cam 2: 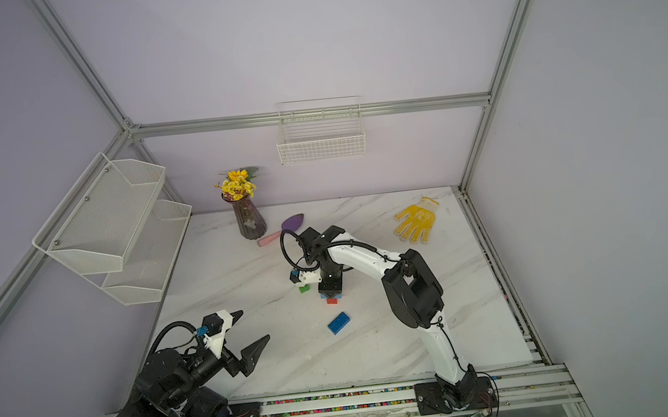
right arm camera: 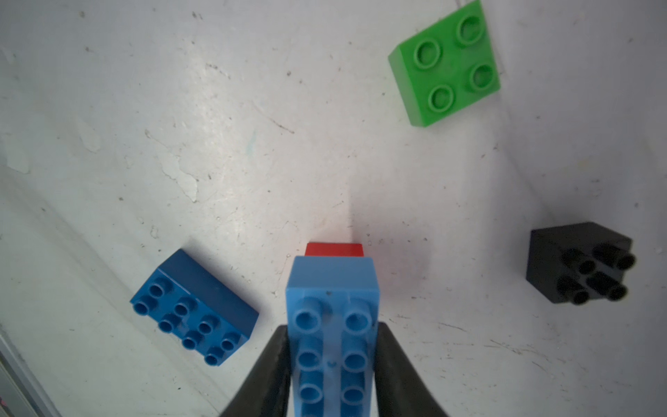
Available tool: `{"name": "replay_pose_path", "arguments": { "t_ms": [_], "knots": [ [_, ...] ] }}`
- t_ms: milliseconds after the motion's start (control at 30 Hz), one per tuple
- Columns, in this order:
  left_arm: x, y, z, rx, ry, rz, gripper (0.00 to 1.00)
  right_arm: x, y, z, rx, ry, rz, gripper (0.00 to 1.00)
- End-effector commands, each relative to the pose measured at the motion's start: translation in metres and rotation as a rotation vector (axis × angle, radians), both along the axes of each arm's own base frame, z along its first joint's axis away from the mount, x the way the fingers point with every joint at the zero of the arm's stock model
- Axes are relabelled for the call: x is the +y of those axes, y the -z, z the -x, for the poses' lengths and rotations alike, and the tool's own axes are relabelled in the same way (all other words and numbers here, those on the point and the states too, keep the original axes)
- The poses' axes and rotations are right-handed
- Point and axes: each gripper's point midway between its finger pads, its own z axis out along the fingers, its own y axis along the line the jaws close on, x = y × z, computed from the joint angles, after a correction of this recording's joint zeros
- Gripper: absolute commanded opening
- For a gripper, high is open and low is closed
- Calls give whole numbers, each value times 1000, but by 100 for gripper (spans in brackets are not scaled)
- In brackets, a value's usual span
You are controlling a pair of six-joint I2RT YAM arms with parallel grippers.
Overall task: Assemble the letter f with lego
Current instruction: Assemble the lego brick with the lego brick, then pick up the lego brick from the center of the board.
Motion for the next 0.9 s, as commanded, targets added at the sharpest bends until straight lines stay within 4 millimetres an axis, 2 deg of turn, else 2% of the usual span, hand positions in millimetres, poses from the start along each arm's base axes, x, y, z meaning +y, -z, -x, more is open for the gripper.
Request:
{"name": "replay_pose_path", "arguments": {
  "t_ms": [0,67,167,200,300,400,500,667,767,867],
  "knots": [
    [-3,-1,-1,-28,18,-14,100,8,-29,5,-10,10,-61,42],
    [-3,-1,-1,-28,19,-14,100,8,-32,4,-16,16,-66,48],
    [-3,-1,-1,-28,18,-15,100,8,-38,3,-26,19,-72,49],
    [-4,-1,-1,-29,20,-15,100,8,-40,3,-32,19,-75,55],
    [-4,-1,-1,-29,21,-14,100,9,-48,-3,-70,31,-85,56],
    [-4,-2,-1,-30,22,-13,100,13,-63,-20,-128,102,-108,56],
    [-4,-1,-1,-29,25,-15,100,17,-71,-48,-216,242,-113,63],
    [-4,-1,0,-31,26,-14,100,5,-47,-102,-378,491,3,62],
    [-4,-3,0,-35,25,-11,100,1,-35,-119,-336,688,15,62],
    [-3,-3,1,-38,22,-11,100,0,-29,-125,-281,872,0,57]
  ]
}}
